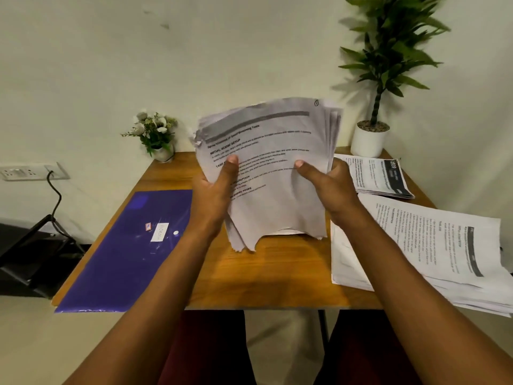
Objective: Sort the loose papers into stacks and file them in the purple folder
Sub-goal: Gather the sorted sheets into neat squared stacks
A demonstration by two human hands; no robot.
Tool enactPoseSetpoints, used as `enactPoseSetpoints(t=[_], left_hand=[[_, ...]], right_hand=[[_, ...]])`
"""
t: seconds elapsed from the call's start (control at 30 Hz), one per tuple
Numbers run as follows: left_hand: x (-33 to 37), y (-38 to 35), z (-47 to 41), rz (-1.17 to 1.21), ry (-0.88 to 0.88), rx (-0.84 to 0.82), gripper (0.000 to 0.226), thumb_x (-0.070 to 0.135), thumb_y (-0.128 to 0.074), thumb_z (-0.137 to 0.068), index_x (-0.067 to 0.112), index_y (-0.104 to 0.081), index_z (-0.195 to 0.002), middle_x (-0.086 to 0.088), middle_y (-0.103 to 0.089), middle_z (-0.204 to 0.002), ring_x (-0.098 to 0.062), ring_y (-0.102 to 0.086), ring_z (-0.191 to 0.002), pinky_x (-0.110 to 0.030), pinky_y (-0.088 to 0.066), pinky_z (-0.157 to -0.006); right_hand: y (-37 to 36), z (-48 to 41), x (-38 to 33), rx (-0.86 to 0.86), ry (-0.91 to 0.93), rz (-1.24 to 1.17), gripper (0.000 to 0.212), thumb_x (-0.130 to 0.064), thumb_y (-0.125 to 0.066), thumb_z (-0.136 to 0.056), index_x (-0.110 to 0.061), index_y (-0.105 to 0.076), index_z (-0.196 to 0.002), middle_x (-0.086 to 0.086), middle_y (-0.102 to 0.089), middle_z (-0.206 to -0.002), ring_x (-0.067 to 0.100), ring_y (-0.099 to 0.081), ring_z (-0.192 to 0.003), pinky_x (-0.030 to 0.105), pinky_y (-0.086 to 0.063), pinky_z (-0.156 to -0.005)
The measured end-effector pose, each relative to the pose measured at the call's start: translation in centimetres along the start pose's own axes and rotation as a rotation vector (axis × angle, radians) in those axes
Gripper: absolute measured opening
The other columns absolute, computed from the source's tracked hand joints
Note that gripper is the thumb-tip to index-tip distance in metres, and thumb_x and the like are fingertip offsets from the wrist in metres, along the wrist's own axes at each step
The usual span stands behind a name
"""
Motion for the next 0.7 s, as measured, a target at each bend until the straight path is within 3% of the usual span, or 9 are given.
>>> enactPoseSetpoints(t=[0.1,0.23,0.3,0.37,0.47,0.57,0.7], left_hand=[[-0.8,0.1,1.0,-0.057,0.017,-0.056,0.009,0.028,-0.066,-0.097,0.031,-0.069,-0.105,0.016,-0.077,-0.101,-0.009,-0.073,-0.101,-0.019,-0.057,-0.076],[-3.8,1.2,2.6,-0.139,0.081,-0.054,0.016,0.030,-0.068,-0.096,0.022,-0.072,-0.109,0.016,-0.077,-0.096,-0.011,-0.074,-0.096,-0.018,-0.056,-0.070],[-5.0,1.5,3.1,-0.142,0.094,-0.038,0.030,0.035,-0.068,-0.094,0.018,-0.068,-0.119,0.015,-0.077,-0.101,-0.009,-0.073,-0.098,-0.019,-0.057,-0.071],[-6.7,1.8,4.3,-0.159,0.123,-0.034,0.040,0.042,-0.069,-0.092,0.023,-0.063,-0.127,0.012,-0.075,-0.112,-0.010,-0.072,-0.104,-0.024,-0.059,-0.076],[-9.7,2.0,6.5,-0.199,0.206,0.002,0.024,0.036,-0.065,-0.097,0.034,-0.060,-0.120,0.015,-0.070,-0.114,-0.007,-0.069,-0.107,-0.024,-0.059,-0.083],[-10.9,2.2,6.8,-0.256,0.230,0.000,0.028,0.037,-0.059,-0.100,0.025,-0.055,-0.125,0.009,-0.068,-0.113,-0.012,-0.069,-0.104,-0.021,-0.060,-0.074],[-11.0,2.4,6.7,-0.291,0.227,-0.037,0.025,0.037,-0.057,-0.101,0.028,-0.050,-0.124,0.009,-0.066,-0.115,-0.008,-0.067,-0.103,-0.020,-0.059,-0.073]], right_hand=[[-0.7,1.9,1.4,-0.034,-0.019,0.024,0.014,-0.032,-0.075,-0.090,-0.034,-0.064,-0.099,-0.017,-0.068,-0.101,0.009,-0.067,-0.096,0.024,-0.054,-0.077],[-1.2,4.1,4.2,0.014,-0.109,0.082,0.021,-0.042,-0.063,-0.097,-0.034,-0.053,-0.114,-0.014,-0.061,-0.105,0.015,-0.059,-0.104,0.021,-0.047,-0.071],[-1.3,4.8,4.7,0.047,-0.118,0.077,0.026,-0.043,-0.061,-0.097,-0.032,-0.051,-0.119,-0.010,-0.061,-0.109,0.015,-0.058,-0.104,0.024,-0.049,-0.076],[-1.5,6.0,5.9,0.067,-0.140,0.102,0.031,-0.043,-0.061,-0.098,-0.031,-0.049,-0.123,-0.011,-0.059,-0.112,0.011,-0.058,-0.102,0.018,-0.049,-0.075],[-2.0,8.0,8.1,0.079,-0.170,0.204,0.025,-0.040,-0.055,-0.102,-0.031,-0.043,-0.121,-0.015,-0.053,-0.110,0.005,-0.054,-0.104,0.007,-0.043,-0.070],[-1.9,8.1,9.0,0.068,-0.208,0.291,0.036,-0.041,-0.049,-0.104,-0.019,-0.048,-0.133,-0.007,-0.046,-0.117,0.013,-0.048,-0.113,0.022,-0.041,-0.089],[-1.8,7.5,9.3,0.051,-0.247,0.309,0.049,-0.043,-0.048,-0.104,-0.012,-0.045,-0.142,0.000,-0.052,-0.129,0.027,-0.052,-0.130,0.028,-0.041,-0.092]])
Point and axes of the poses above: each hand's wrist, its own z-axis away from the middle knuckle, its own y-axis out of the back of the hand, x = y × z, the point moved 1 cm from there along -z, towards the middle knuckle
